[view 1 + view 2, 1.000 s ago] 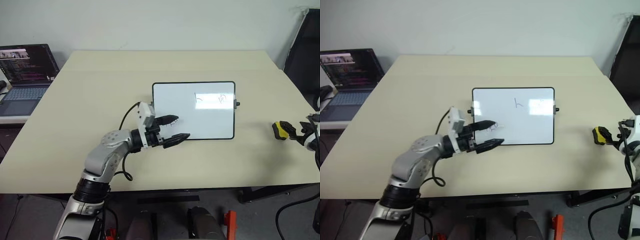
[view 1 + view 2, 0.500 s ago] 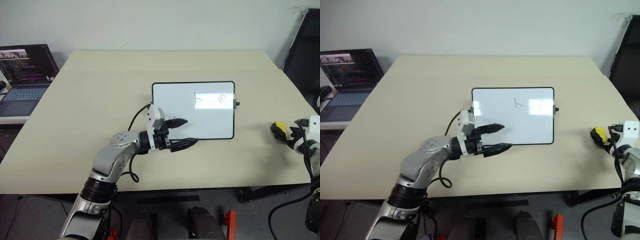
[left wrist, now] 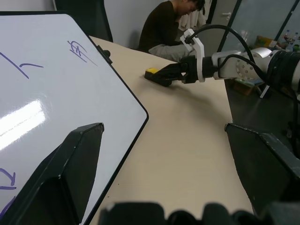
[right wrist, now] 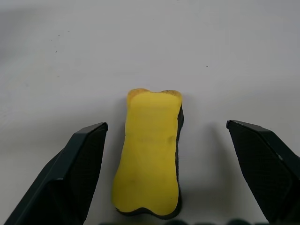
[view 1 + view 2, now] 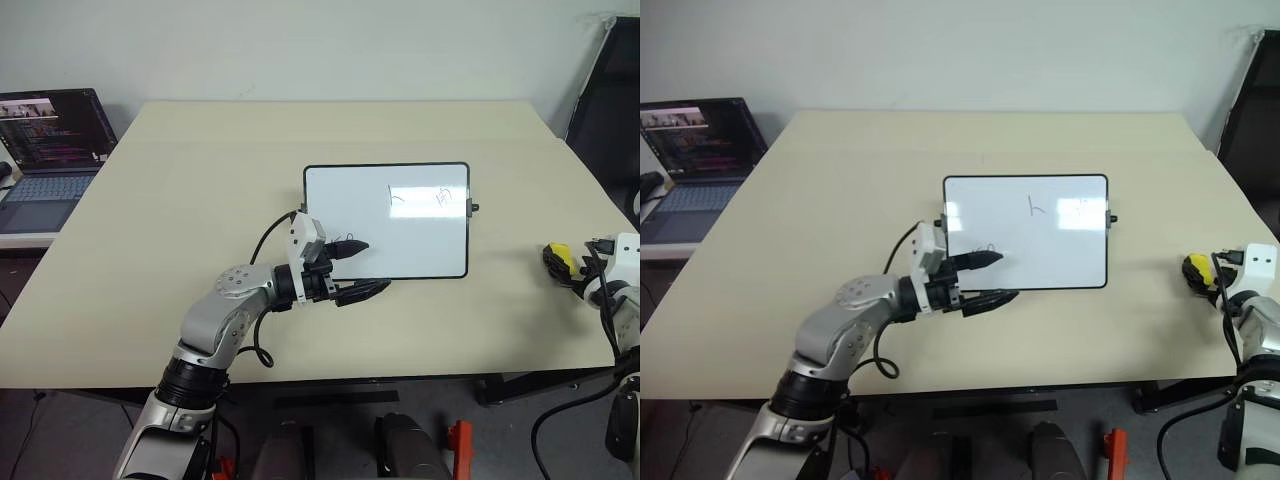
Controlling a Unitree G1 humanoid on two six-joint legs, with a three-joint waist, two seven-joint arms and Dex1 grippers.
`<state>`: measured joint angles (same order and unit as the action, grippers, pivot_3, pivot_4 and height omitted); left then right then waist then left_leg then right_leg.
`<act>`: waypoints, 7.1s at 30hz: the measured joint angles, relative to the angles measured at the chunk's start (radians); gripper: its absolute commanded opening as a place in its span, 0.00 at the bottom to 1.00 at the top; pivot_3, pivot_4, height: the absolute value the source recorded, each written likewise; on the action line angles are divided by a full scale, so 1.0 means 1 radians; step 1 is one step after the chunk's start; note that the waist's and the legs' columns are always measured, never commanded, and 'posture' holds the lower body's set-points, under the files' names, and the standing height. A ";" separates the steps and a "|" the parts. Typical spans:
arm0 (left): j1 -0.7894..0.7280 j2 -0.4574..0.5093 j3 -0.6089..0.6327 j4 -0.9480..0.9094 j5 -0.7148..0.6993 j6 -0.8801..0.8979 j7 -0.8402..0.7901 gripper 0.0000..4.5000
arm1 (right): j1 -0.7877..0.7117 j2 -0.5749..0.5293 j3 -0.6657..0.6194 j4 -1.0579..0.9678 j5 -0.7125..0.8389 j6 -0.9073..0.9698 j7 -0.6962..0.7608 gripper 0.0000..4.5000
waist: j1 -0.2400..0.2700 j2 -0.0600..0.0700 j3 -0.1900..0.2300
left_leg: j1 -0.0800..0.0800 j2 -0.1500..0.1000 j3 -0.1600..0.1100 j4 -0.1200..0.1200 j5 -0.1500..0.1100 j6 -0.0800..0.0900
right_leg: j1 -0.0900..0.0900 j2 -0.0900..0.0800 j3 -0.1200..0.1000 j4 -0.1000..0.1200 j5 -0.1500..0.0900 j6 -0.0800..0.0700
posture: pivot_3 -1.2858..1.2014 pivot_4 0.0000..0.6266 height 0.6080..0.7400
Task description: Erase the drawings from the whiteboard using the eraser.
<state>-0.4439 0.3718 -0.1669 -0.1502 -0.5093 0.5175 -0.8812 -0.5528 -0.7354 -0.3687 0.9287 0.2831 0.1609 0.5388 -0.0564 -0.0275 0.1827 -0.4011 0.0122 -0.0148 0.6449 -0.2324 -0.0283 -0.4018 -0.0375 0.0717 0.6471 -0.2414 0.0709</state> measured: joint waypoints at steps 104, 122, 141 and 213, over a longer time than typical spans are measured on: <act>0.181 0.229 0.213 -0.014 0.064 -0.128 -0.025 1.00 | -0.180 0.345 0.665 -0.507 -0.312 -0.129 0.399 0.22 | 0.003 0.000 -0.001 | 0.011 0.003 -0.010 -0.001 0.003 0.003 | 0.011 0.001 -0.007 0.001 -0.005 -0.009 | 0.52 0.24 1.00; 0.080 0.337 0.262 0.057 0.043 -0.121 -0.123 1.00 | 0.236 -0.302 0.192 -0.855 -0.056 0.157 0.613 0.22 | 0.014 0.002 0.001 | -0.009 0.002 -0.007 -0.001 -0.006 -0.001 | -0.007 0.000 -0.009 -0.001 -0.008 -0.005 | 0.52 0.24 1.00; 0.055 0.347 0.261 0.027 0.042 -0.106 -0.117 1.00 | 0.226 -0.325 0.156 -0.883 -0.026 0.151 0.597 0.22 | 0.018 0.002 0.001 | -0.008 0.002 -0.008 0.000 -0.005 -0.001 | -0.006 0.000 -0.009 0.000 -0.008 -0.004 | 0.52 0.24 1.00; 0.017 0.330 0.214 0.000 0.053 -0.107 -0.112 1.00 | -0.129 0.345 0.475 -0.503 -0.352 -0.143 -0.080 0.22 | -0.003 -0.006 -0.005 | 0.020 0.003 -0.008 -0.001 0.001 0.001 | 0.015 0.002 -0.006 0.012 -0.010 -0.008 | 0.52 0.24 1.00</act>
<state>-0.4273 0.7014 0.0466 -0.1498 -0.4566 0.4100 -0.9931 -0.6817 -0.3900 0.1066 0.4253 -0.0691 0.0184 0.4589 -0.0594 -0.0338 0.1772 -0.3811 0.0151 -0.0224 0.6436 -0.2313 -0.0275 -0.3872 -0.0351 0.0654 0.6589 -0.2516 0.0627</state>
